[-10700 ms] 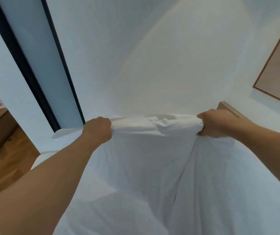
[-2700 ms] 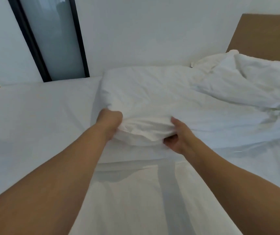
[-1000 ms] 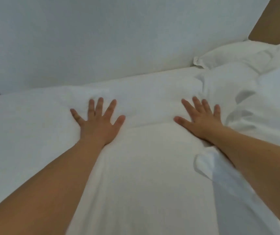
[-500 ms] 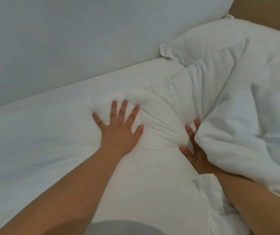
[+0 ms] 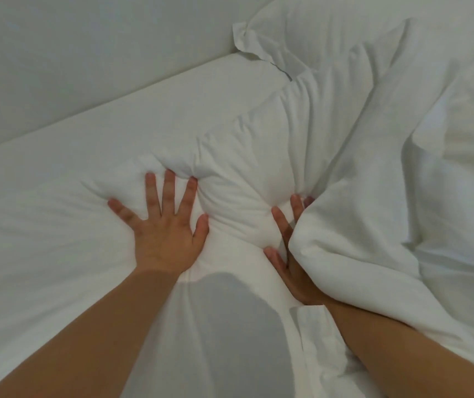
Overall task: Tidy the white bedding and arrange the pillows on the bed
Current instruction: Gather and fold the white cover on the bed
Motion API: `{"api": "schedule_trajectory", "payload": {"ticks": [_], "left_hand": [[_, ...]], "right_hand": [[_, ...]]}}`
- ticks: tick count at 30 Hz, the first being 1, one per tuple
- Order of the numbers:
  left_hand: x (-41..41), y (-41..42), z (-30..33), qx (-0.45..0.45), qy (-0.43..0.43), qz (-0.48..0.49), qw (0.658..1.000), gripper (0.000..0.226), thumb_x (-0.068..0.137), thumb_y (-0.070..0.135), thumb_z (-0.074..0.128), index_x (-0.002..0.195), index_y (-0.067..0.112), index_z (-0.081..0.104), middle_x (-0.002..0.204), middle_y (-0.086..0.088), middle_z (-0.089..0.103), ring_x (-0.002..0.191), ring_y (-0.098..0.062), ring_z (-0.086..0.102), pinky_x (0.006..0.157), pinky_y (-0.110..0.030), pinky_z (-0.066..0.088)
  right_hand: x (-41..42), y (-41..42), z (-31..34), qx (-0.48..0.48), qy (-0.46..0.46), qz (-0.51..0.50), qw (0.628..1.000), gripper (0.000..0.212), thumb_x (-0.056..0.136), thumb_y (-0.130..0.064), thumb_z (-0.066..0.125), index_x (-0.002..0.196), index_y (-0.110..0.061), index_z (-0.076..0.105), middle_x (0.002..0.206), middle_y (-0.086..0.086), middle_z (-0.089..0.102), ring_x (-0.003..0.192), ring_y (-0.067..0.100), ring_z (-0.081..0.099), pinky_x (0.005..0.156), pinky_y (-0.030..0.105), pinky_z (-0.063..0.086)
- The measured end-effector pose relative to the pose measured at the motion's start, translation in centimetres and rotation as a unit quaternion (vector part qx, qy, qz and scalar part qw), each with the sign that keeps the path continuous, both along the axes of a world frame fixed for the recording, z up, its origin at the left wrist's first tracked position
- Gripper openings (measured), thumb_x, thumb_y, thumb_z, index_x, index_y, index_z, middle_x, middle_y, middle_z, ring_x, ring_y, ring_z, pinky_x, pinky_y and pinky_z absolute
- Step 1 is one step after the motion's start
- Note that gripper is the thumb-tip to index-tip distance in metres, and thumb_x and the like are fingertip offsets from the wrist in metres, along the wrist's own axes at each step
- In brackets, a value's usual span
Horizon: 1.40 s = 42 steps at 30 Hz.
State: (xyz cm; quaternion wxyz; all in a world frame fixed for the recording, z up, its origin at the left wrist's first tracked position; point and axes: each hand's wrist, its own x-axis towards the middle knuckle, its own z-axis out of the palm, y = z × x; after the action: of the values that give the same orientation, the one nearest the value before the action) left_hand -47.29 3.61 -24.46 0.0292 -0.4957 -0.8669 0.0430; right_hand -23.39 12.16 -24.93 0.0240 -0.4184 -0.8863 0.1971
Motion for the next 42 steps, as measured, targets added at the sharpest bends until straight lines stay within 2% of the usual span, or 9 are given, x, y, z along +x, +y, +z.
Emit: {"api": "schedule_trajectory", "payload": {"ticks": [4, 8, 15, 20, 24, 29, 35, 39, 42], "left_hand": [[-0.1, 0.1, -0.4, -0.013, -0.002, 0.002, 1.0, 0.068, 0.093, 0.061, 0.009, 0.155, 0.033, 0.0, 0.163, -0.005, -0.006, 0.147, -0.033, -0.015, 0.097, -0.083, 0.001], [-0.3, -0.2, 0.1, -0.033, -0.001, -0.002, 0.999, 0.067, 0.094, 0.06, 0.005, 0.155, 0.034, -0.003, 0.163, -0.004, -0.007, 0.147, -0.033, -0.016, 0.097, -0.083, 0.001], [-0.5, -0.7, 0.0, -0.031, -0.015, 0.01, 0.999, 0.064, 0.093, 0.062, -0.001, 0.153, 0.039, -0.005, 0.163, 0.002, -0.005, 0.148, -0.025, -0.017, 0.1, -0.079, -0.009], [2.3, -3.4, 3.4, 0.008, -0.142, 0.074, 0.987, 0.057, 0.101, 0.046, 0.022, 0.154, 0.034, 0.007, 0.163, 0.003, -0.001, 0.149, -0.019, -0.006, 0.116, -0.057, -0.006], [10.6, -10.5, 6.8, 0.114, -0.282, 0.169, 0.937, 0.054, 0.102, 0.035, 0.033, 0.152, 0.014, 0.027, 0.16, -0.008, 0.021, 0.146, -0.022, 0.017, 0.12, -0.035, 0.01], [22.9, -13.3, 12.7, -0.041, -0.288, 0.073, 0.954, 0.063, 0.095, 0.057, 0.02, 0.152, 0.029, 0.016, 0.161, 0.0, 0.014, 0.148, -0.022, 0.009, 0.119, -0.047, 0.011], [35.2, -12.5, 16.3, 0.122, -0.641, 0.117, 0.748, 0.118, 0.048, 0.093, 0.061, 0.144, 0.045, 0.012, 0.146, 0.015, 0.039, 0.133, -0.02, 0.042, 0.114, -0.048, 0.029], [40.1, -12.7, 17.0, 0.284, -0.621, 0.166, 0.711, 0.067, 0.076, 0.031, 0.074, 0.13, 0.02, 0.036, 0.126, 0.0, 0.055, 0.1, -0.017, 0.059, 0.086, -0.033, 0.052], [39.3, -14.0, 19.8, 0.439, -0.584, 0.199, 0.653, 0.042, 0.083, 0.009, 0.055, 0.123, 0.015, 0.044, 0.118, -0.008, 0.058, 0.093, -0.022, 0.06, 0.084, -0.036, 0.054]], "right_hand": [[-2.8, -2.0, 0.7, 0.169, -0.028, 0.018, 0.985, 0.063, 0.094, -0.028, 0.03, 0.151, -0.004, 0.022, 0.16, 0.016, 0.014, 0.148, 0.031, 0.012, 0.12, 0.046, 0.003], [-5.6, -4.8, -0.4, 0.174, -0.131, 0.058, 0.974, 0.055, 0.098, -0.005, 0.002, 0.144, 0.008, 0.029, 0.149, 0.028, 0.034, 0.137, 0.042, 0.036, 0.113, 0.052, 0.03], [-7.9, -4.9, -0.9, 0.253, -0.336, 0.106, 0.901, 0.083, 0.102, -0.035, 0.022, 0.13, 0.028, -0.024, 0.151, 0.038, -0.013, 0.14, 0.051, -0.005, 0.112, 0.059, -0.007], [-6.5, -4.5, 4.8, 0.225, -0.388, 0.161, 0.879, 0.07, 0.102, -0.029, 0.022, 0.145, 0.016, -0.009, 0.153, 0.037, -0.006, 0.144, 0.049, -0.001, 0.118, 0.055, 0.002], [-1.3, -4.1, 12.4, 0.146, -0.257, 0.245, 0.923, 0.053, 0.099, -0.021, 0.034, 0.146, 0.002, 0.029, 0.154, 0.023, 0.02, 0.143, 0.038, 0.016, 0.117, 0.049, 0.007], [8.3, -3.6, 19.9, 0.107, 0.086, 0.222, 0.965, 0.041, 0.092, -0.014, 0.047, 0.133, -0.013, 0.054, 0.15, 0.004, 0.039, 0.136, 0.019, 0.035, 0.113, 0.026, 0.018], [23.8, -1.8, 21.2, 0.206, 0.066, -0.027, 0.976, 0.052, 0.099, -0.037, 0.038, 0.148, -0.021, 0.031, 0.159, 0.005, 0.02, 0.145, 0.024, 0.019, 0.118, 0.047, 0.009], [33.8, -3.9, 19.4, -0.108, 0.105, -0.213, 0.965, 0.105, 0.079, -0.063, 0.063, 0.155, -0.023, 0.002, 0.159, 0.011, 0.018, 0.142, 0.034, 0.026, 0.112, 0.048, 0.025], [38.6, -6.8, 18.9, -0.32, 0.163, -0.239, 0.902, 0.094, 0.079, -0.046, 0.074, 0.149, -0.006, 0.027, 0.138, 0.012, 0.049, 0.12, 0.03, 0.05, 0.096, 0.039, 0.04]]}}
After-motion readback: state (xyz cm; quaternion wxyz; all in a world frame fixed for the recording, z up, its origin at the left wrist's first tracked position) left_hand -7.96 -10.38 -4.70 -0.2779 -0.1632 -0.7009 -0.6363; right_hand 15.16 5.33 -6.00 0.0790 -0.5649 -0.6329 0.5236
